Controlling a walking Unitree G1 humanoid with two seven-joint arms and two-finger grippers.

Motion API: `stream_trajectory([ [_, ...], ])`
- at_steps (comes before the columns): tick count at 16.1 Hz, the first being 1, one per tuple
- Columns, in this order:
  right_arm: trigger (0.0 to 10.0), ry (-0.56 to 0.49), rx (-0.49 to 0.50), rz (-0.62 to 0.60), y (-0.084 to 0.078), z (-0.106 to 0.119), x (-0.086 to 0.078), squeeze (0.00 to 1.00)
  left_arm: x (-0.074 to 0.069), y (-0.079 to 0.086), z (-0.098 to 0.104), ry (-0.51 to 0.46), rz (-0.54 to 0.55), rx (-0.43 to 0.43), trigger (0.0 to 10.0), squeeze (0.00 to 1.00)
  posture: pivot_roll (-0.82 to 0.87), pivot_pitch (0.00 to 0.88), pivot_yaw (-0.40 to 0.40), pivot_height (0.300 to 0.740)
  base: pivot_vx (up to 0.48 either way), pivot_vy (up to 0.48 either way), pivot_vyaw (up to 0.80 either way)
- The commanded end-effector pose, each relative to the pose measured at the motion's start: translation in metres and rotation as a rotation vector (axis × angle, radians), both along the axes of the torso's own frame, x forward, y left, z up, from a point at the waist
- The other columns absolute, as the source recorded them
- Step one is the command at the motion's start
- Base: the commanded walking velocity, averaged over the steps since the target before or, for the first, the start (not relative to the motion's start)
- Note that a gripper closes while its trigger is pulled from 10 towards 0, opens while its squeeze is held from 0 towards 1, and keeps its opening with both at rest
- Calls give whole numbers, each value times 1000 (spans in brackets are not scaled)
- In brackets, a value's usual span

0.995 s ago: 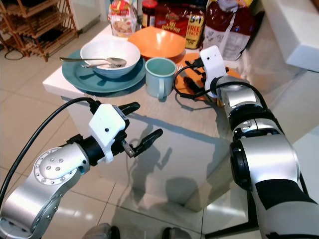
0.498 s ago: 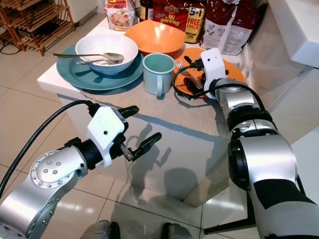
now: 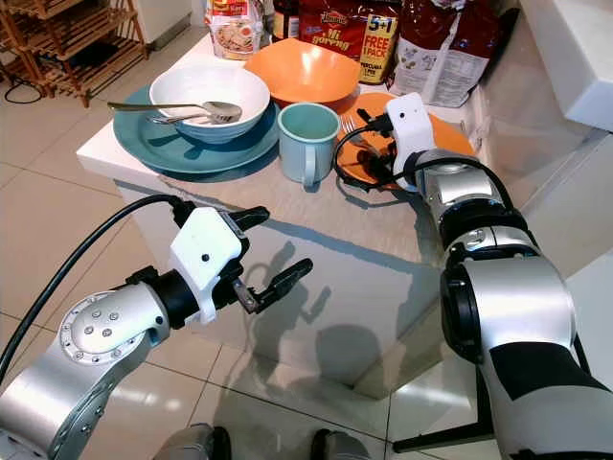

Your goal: Setting the table

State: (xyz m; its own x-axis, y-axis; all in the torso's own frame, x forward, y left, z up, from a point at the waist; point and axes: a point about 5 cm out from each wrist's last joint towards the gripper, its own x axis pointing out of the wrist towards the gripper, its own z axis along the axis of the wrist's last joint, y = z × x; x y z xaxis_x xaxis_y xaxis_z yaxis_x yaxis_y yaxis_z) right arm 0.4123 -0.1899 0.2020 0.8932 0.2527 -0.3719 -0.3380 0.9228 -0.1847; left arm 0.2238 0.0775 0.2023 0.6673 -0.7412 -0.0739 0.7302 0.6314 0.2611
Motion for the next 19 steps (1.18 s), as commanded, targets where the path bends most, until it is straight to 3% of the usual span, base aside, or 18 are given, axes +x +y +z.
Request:
stream_trajectory([
  [1, 0, 71, -30, -25, -11, -12, -5, 0, -3, -3, 3, -8, -28, -3, 10000, 0, 107, 129, -86, 740, 0, 0, 0],
  [5, 0, 78, 31, -34, -11, -12, -5, 0, -3, -4, 3, -14, -32, 0, 10000, 0, 109, 114, -86, 740, 0, 0, 0],
  [15, 0, 63, 73, -51, -14, -12, -6, 0, 4, -4, 4, -32, -15, -1, 10000, 0, 111, 89, -95, 740, 0, 0, 0],
  [19, 0, -56, 190, -81, -21, 15, 0, 0, 11, -1, 8, -67, 12, -8, 10000, 0, 110, 64, -84, 740, 0, 0, 0],
])
